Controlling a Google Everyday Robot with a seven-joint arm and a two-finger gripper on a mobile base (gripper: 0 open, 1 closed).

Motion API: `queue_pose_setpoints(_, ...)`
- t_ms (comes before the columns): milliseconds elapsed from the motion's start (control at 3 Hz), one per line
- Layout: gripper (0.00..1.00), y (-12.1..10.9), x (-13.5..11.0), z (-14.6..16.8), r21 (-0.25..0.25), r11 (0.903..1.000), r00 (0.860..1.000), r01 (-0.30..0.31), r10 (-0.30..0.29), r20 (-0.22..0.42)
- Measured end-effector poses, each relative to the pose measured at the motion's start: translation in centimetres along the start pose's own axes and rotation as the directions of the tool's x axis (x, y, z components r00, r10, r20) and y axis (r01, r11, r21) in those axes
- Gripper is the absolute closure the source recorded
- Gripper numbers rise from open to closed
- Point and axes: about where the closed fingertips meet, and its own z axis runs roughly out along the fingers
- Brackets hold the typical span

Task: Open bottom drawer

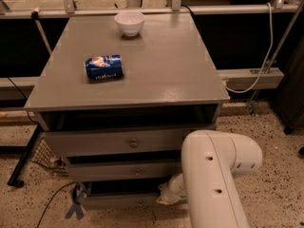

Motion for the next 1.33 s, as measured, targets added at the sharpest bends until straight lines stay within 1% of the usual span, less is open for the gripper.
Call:
queue_pose_setpoints(333,1.0,1.14,-0.82,-0.65,-0.002,0.9999,1.0,0.01,-0.01,0.015)
queue_pose_setpoints(667,1.0,2.09,-1.29,-1.06,-0.008,0.9998,1.0,0.017,-0.016,0.019)
queue_pose_setpoints(1333,1.0,2.11,-1.29,-1.06,-0.008,0.9998,1.0,0.016,-0.016,0.019)
